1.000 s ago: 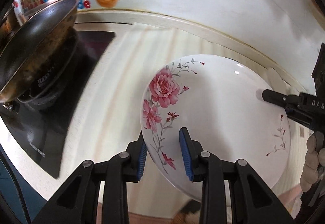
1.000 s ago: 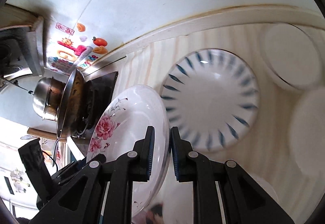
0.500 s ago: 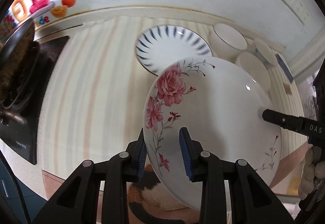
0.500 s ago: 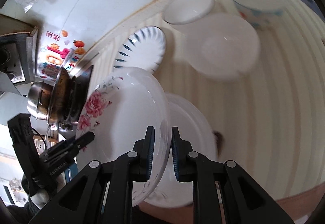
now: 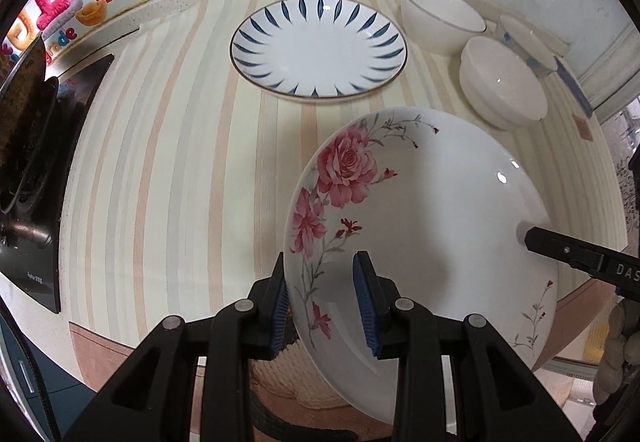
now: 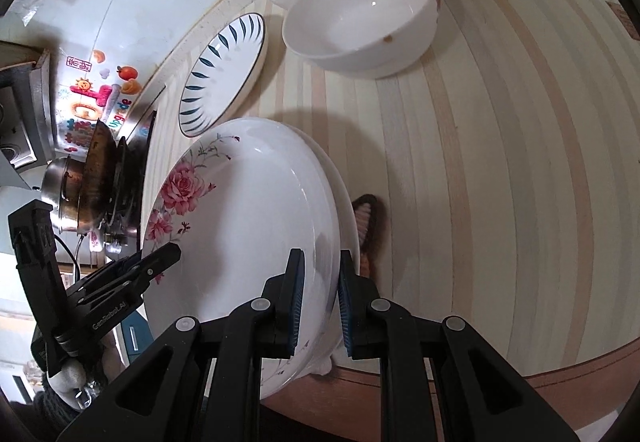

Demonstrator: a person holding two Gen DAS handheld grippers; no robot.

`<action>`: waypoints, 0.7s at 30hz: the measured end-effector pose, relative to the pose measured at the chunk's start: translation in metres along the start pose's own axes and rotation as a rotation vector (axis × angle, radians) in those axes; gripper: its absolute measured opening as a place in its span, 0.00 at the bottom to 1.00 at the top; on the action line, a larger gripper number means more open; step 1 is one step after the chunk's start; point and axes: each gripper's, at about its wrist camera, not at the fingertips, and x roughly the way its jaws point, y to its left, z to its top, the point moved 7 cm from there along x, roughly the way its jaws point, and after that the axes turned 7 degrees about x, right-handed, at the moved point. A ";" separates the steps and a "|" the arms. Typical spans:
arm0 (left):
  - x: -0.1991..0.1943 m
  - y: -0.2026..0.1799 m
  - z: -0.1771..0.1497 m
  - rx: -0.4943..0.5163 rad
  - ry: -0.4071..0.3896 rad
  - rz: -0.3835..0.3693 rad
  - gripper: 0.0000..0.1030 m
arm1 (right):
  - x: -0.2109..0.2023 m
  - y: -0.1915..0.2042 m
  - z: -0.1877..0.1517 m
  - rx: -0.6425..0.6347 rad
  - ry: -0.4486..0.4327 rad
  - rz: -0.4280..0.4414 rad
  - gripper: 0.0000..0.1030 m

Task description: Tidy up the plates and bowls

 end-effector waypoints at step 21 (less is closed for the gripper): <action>-0.005 0.016 0.014 0.060 0.001 0.023 0.27 | -0.004 0.002 0.003 0.085 0.076 -0.019 0.23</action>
